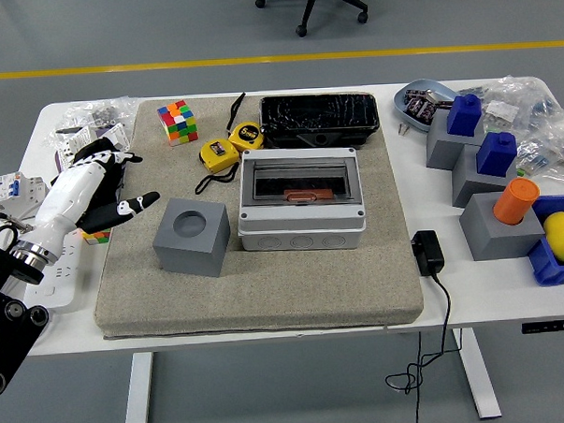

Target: Fetch the battery,place it into the box,close the lid of the box

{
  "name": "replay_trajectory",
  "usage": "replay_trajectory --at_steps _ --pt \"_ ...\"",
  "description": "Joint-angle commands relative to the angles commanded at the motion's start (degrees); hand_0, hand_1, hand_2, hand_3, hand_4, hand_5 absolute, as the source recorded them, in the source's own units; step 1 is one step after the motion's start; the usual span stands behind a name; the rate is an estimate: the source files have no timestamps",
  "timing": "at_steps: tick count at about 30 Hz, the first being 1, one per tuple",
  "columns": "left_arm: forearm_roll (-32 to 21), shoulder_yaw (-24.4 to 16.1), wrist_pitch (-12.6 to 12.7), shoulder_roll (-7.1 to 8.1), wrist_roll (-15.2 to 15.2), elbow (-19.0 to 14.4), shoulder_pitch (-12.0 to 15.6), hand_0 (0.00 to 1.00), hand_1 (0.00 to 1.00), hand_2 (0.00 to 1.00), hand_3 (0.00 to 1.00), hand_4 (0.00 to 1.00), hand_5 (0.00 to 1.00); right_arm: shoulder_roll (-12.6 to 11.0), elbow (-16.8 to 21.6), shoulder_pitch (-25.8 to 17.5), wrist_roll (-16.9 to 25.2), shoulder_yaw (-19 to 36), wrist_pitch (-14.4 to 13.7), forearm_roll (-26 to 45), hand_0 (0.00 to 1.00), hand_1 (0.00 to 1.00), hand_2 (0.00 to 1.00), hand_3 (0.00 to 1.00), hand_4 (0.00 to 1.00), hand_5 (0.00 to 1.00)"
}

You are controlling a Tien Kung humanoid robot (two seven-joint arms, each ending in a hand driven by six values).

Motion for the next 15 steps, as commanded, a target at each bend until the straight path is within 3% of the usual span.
replay_trajectory --at_steps 3,7,9,15 --pt "0.6 0.0 0.1 -0.17 -0.1 -0.2 -0.1 0.832 0.884 0.836 0.795 0.998 0.943 0.3 0.0 -0.1 -0.3 0.3 0.2 -0.3 0.998 0.936 0.867 0.842 0.998 0.998" --pt "4.7 -3.1 0.0 -1.19 0.8 -1.2 -0.5 0.832 0.884 0.836 0.795 0.998 0.943 1.1 0.0 -1.0 0.0 0.0 0.6 -0.1 0.998 0.936 0.867 0.842 0.998 0.998" --pt "8.5 -6.4 -0.6 -1.94 1.9 -2.3 -0.2 0.885 0.913 0.875 0.845 0.998 0.92 1.8 0.0 -1.5 -0.2 0.2 0.7 -1.5 0.998 0.937 0.867 0.841 0.998 0.998" --pt "13.9 -16.8 0.8 -4.83 4.6 -2.5 -0.1 0.885 0.913 0.875 0.845 0.998 0.92 2.1 0.0 -2.3 0.1 -2.8 0.4 0.3 0.998 0.937 0.867 0.841 0.998 0.998"
